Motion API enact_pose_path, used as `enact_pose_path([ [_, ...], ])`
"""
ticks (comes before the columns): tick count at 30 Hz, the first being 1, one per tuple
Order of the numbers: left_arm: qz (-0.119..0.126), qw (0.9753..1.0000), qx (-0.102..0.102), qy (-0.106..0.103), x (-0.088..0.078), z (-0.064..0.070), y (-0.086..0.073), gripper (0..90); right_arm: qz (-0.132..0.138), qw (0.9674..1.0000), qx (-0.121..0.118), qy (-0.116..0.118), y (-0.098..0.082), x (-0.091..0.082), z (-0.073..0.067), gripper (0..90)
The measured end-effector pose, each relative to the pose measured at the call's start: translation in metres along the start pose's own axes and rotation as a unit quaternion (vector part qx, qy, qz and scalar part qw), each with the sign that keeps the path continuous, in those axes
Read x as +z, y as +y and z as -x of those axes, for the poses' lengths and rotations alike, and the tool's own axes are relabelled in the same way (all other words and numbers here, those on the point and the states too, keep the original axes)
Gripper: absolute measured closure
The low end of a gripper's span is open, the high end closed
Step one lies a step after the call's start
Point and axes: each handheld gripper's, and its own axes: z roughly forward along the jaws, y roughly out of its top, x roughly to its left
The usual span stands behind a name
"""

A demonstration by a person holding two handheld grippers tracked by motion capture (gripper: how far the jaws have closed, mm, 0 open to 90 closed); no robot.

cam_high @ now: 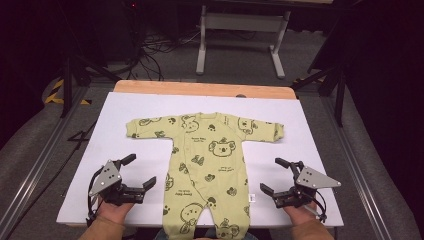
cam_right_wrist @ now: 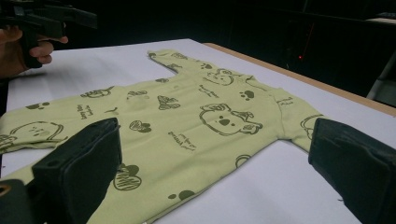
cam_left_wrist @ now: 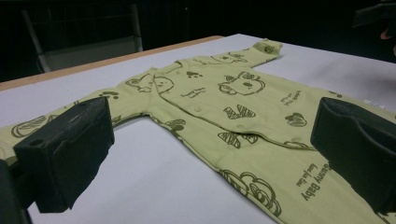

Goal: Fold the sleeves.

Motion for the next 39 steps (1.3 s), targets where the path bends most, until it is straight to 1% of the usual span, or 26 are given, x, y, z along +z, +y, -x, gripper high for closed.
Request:
enact_pose_path([
  [3, -0.004, 1.0000, 0.002, 0.000, 0.000, 0.000, 0.001, 0.3, -0.001, 1.0000, -0.001, 0.001, 0.000, 0.000, 0.000, 3.5],
  [7, -0.007, 0.9999, -0.006, -0.006, 0.000, -0.001, 0.003, 0.3, -0.003, 1.0000, 0.000, 0.003, 0.000, 0.001, 0.000, 3.8],
  [8, -0.014, 0.9999, -0.006, -0.006, 0.001, -0.001, 0.003, 0.3, -0.003, 1.0000, 0.001, 0.004, 0.000, 0.001, 0.000, 3.8],
  [10, -0.015, 0.9998, -0.011, -0.012, 0.001, -0.001, 0.003, 0.6, -0.004, 1.0000, 0.002, 0.004, 0.000, 0.000, 0.000, 4.1],
  [11, -0.016, 0.9997, -0.012, -0.016, 0.001, -0.002, 0.003, 0.9, -0.004, 1.0000, 0.001, 0.004, 0.000, 0.000, 0.000, 4.2],
  [14, -0.019, 0.9996, -0.016, -0.017, 0.001, -0.002, 0.005, 3.4, -0.006, 1.0000, 0.000, 0.003, 0.000, 0.000, -0.001, 4.5],
  [15, -0.026, 0.9993, -0.018, -0.018, 0.000, -0.004, 0.006, 4.8, -0.006, 1.0000, 0.000, 0.003, 0.000, -0.001, -0.001, 4.7],
  [18, -0.033, 0.9991, -0.019, -0.020, 0.000, -0.005, 0.009, 5.7, -0.005, 1.0000, 0.003, 0.004, 0.000, -0.002, -0.001, 5.1],
  [20, -0.044, 0.9988, -0.010, -0.019, 0.000, -0.007, 0.013, 5.8, -0.007, 1.0000, 0.003, 0.006, 0.000, -0.002, 0.000, 5.2],
  [21, -0.046, 0.9988, -0.001, -0.019, 0.000, -0.008, 0.015, 6.2, -0.008, 0.9999, 0.004, 0.006, 0.000, -0.001, 0.000, 5.3],
  [22, -0.061, 0.9979, 0.013, -0.017, 0.002, -0.009, 0.021, 7.7, -0.010, 0.9999, 0.002, 0.007, 0.001, -0.001, 0.000, 5.7],
  [23, -0.068, 0.9973, 0.016, -0.022, 0.003, -0.011, 0.024, 8.0, -0.013, 0.9999, 0.001, 0.006, 0.001, -0.001, 0.000, 5.9],
  [24, -0.068, 0.9973, 0.016, -0.022, 0.003, -0.011, 0.024, 8.1, -0.013, 0.9999, 0.001, 0.006, 0.001, -0.001, 0.000, 5.9],
  [26, -0.079, 0.9964, 0.022, -0.022, 0.004, -0.015, 0.029, 8.9, -0.016, 0.9998, 0.001, 0.007, 0.001, -0.001, 0.001, 6.2],
  [27, -0.090, 0.9955, 0.022, -0.021, 0.005, -0.019, 0.035, 10.6, -0.021, 0.9998, 0.001, 0.007, 0.002, -0.001, 0.001, 6.7],
  [28, -0.090, 0.9955, 0.022, -0.021, 0.005, -0.019, 0.035, 11.4, -0.022, 0.9997, 0.001, 0.006, 0.002, 0.000, 0.001, 7.1],
  [29, -0.099, 0.9947, 0.019, -0.020, 0.007, -0.022, 0.038, 12.2, -0.025, 0.9997, 0.001, 0.008, 0.002, 0.000, 0.001, 7.3],
  [30, -0.109, 0.9937, 0.011, -0.023, 0.009, -0.027, 0.041, 12.2, -0.025, 0.9997, 0.001, 0.008, 0.002, 0.000, 0.001, 7.3],
  [31, -0.126, 0.9917, -0.002, -0.028, 0.013, -0.034, 0.045, 14.9, -0.031, 0.9995, 0.001, 0.007, 0.002, 0.001, 0.000, 7.9],
  [32, -0.132, 0.9908, -0.006, -0.030, 0.015, -0.038, 0.047, 15.1, -0.033, 0.9994, 0.001, 0.007, 0.002, 0.001, 0.001, 8.1],
  [33, -0.132, 0.9908, -0.006, -0.030, 0.015, -0.038, 0.047, 16.2, -0.033, 0.9994, 0.001, 0.007, 0.002, 0.001, 0.001, 8.1],
  [34, -0.141, 0.9895, -0.011, -0.031, 0.018, -0.042, 0.048, 17.4, -0.035, 0.9993, 0.004, 0.010, 0.002, 0.002, 0.001, 9.1],
  [35, -0.160, 0.9868, -0.019, -0.019, 0.022, -0.048, 0.049, 17.5, -0.037, 0.9993, 0.006, 0.011, 0.002, 0.003, 0.002, 9.3],
  [36, -0.160, 0.9868, -0.019, -0.019, 0.022, -0.048, 0.049, 17.8, -0.037, 0.9993, 0.006, 0.011, 0.002, 0.003, 0.002, 9.3],
  [38, -0.176, 0.9839, -0.028, -0.010, 0.026, -0.057, 0.051, 18.0, -0.040, 0.9991, 0.006, 0.012, 0.001, 0.004, 0.002, 9.6],
  [39, -0.190, 0.9812, -0.032, 0.004, 0.030, -0.064, 0.053, 18.8, -0.042, 0.9990, 0.007, 0.015, 0.001, 0.006, 0.002, 9.9],
])
